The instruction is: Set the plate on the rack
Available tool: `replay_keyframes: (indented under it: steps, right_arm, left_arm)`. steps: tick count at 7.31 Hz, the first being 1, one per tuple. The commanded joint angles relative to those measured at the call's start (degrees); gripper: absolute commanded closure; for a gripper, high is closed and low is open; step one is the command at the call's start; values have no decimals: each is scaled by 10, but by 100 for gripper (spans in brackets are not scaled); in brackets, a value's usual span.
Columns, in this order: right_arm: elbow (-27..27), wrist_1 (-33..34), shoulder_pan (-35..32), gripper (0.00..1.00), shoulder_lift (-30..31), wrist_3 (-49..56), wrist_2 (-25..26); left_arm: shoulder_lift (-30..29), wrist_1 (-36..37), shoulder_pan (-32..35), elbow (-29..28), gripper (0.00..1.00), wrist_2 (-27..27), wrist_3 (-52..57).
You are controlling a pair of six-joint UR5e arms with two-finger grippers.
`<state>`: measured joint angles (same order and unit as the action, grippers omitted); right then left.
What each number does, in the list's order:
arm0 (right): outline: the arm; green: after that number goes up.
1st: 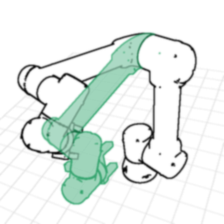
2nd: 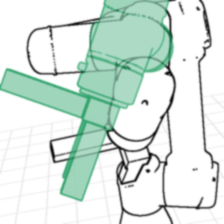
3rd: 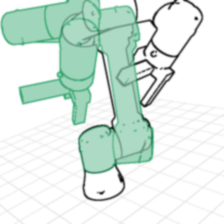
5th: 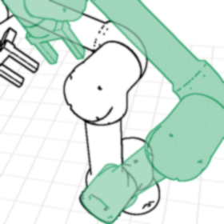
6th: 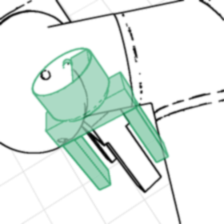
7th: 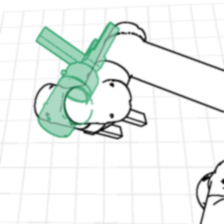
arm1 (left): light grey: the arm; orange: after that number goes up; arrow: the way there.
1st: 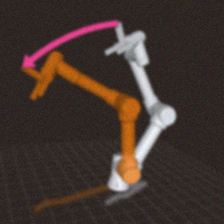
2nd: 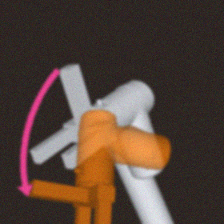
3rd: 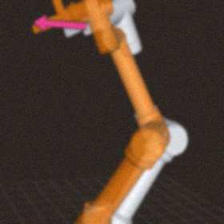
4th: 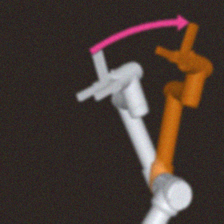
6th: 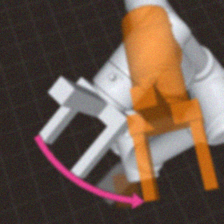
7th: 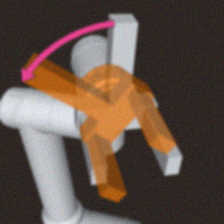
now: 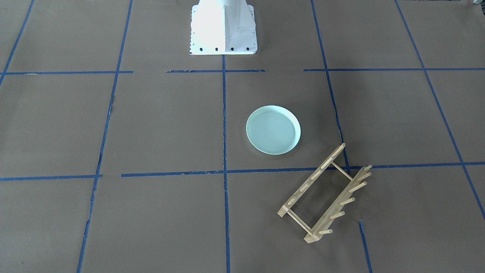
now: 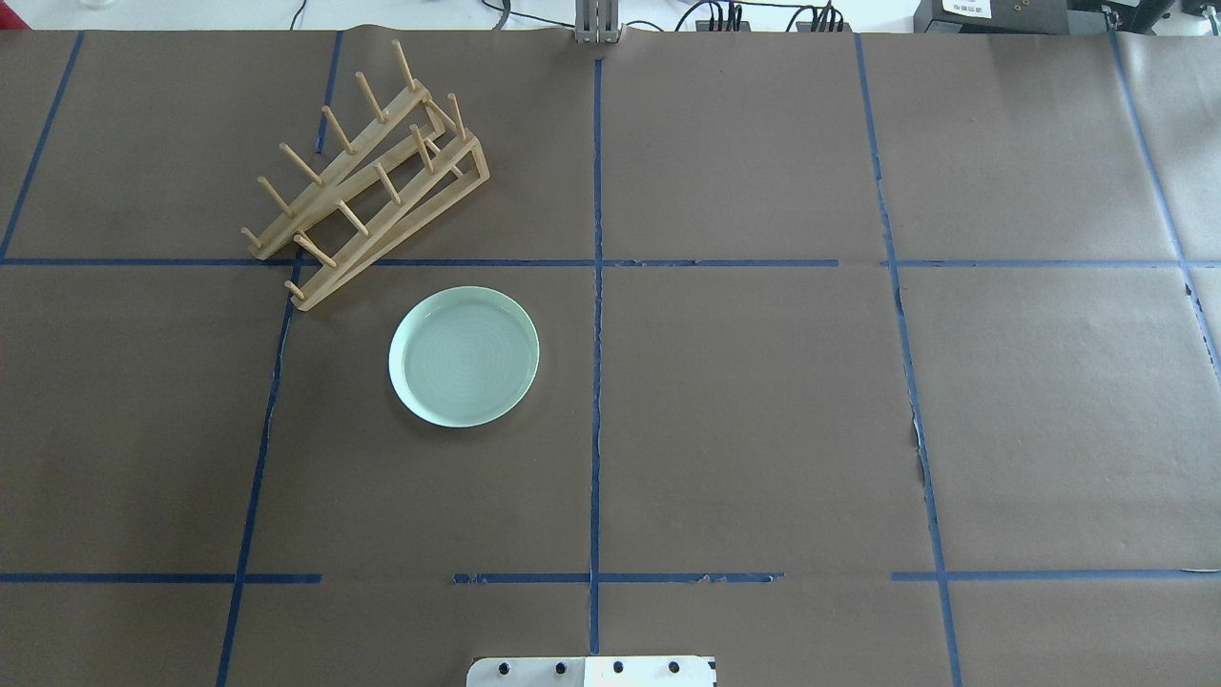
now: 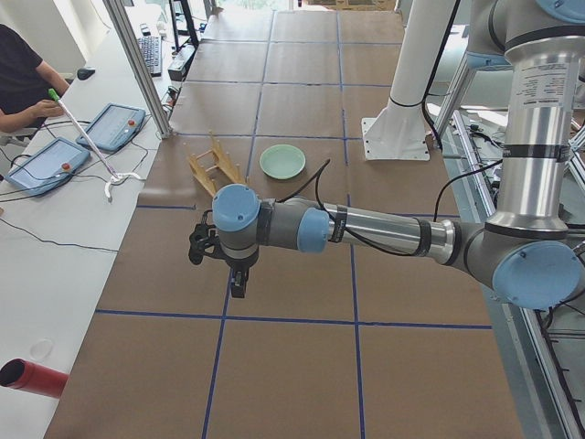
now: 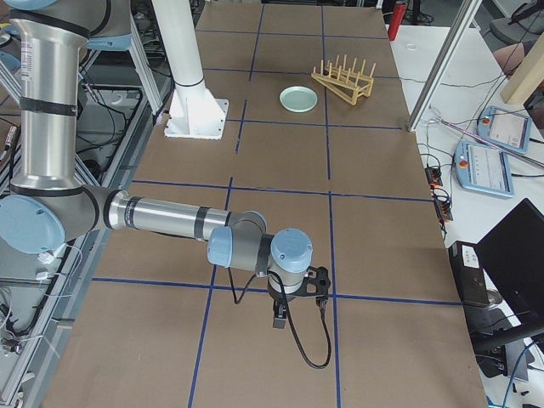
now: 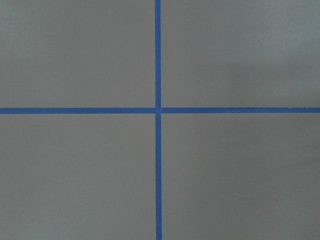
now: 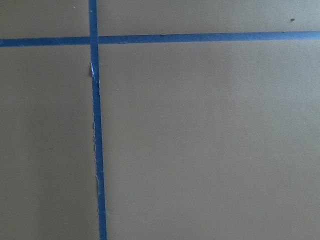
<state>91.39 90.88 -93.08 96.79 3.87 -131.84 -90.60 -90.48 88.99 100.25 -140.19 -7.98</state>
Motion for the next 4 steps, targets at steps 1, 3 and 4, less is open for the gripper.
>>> replay_keyframes:
  steps: [1, 3, 4]
  right_arm:
    - [-1, 0, 0, 0, 1, 0, 0]
    - [0, 0, 0, 0, 0, 0, 0]
    - [0, 0, 0, 0, 0, 0, 0]
  left_arm:
    - [-46, -7, -113, 71, 0, 7, -207]
    - [-147, -5, -220, 84, 0, 58, -387]
    - [-197, -1, -266, 87, 0, 99, -510]
